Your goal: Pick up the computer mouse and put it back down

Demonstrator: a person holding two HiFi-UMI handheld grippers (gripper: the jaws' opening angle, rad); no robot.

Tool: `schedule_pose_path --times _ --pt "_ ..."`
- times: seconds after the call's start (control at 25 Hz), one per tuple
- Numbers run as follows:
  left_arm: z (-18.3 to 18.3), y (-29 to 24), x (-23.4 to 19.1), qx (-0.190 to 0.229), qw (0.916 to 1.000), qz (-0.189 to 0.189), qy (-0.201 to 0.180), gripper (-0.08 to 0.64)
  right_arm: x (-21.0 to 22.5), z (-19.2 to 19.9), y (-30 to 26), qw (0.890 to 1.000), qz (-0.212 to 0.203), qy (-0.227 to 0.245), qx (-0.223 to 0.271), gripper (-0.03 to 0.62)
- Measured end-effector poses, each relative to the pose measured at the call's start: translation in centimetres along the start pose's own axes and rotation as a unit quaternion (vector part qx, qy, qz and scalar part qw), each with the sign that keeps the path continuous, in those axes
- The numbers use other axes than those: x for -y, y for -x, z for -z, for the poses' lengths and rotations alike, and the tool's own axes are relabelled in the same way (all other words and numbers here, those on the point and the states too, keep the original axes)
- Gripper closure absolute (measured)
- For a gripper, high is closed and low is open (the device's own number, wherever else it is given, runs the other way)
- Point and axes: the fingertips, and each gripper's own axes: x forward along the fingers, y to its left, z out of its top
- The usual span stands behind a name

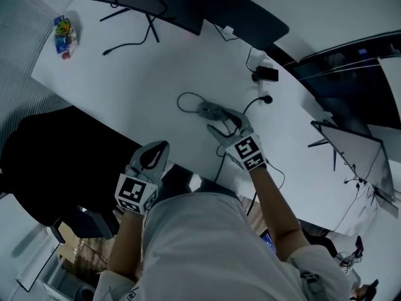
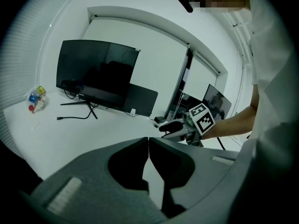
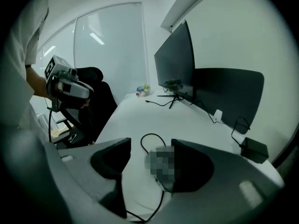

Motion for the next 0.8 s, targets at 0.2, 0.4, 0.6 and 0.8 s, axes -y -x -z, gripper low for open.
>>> schedule_pose_path --times 0.2,0.4,0.6,0.8 --pt "0.4 0.1 -1.5 -0.004 0.9999 0.002 0.011 0.555 0.5 1.8 -3.5 0.999 -0.007 0.025 -0.045 0.284" --pt "1.1 0.3 -2.4 -0.010 0.9997 0.002 0.023 0.555 1.6 4.0 -5.9 0.996 -0.010 0.038 -0.081 0.244" --pt "1.6 0.4 -3.4 -0.015 0.9994 -0.002 0.030 0.555 2.0 6.1 -7.6 0.991 -0.028 0.054 -0.119 0.212" --pt "1.6 0.7 -4.3 -0.013 0.9993 -0.006 0.035 0.555 2.0 7.4 -8.7 0.985 -0.041 0.071 -0.152 0.206"
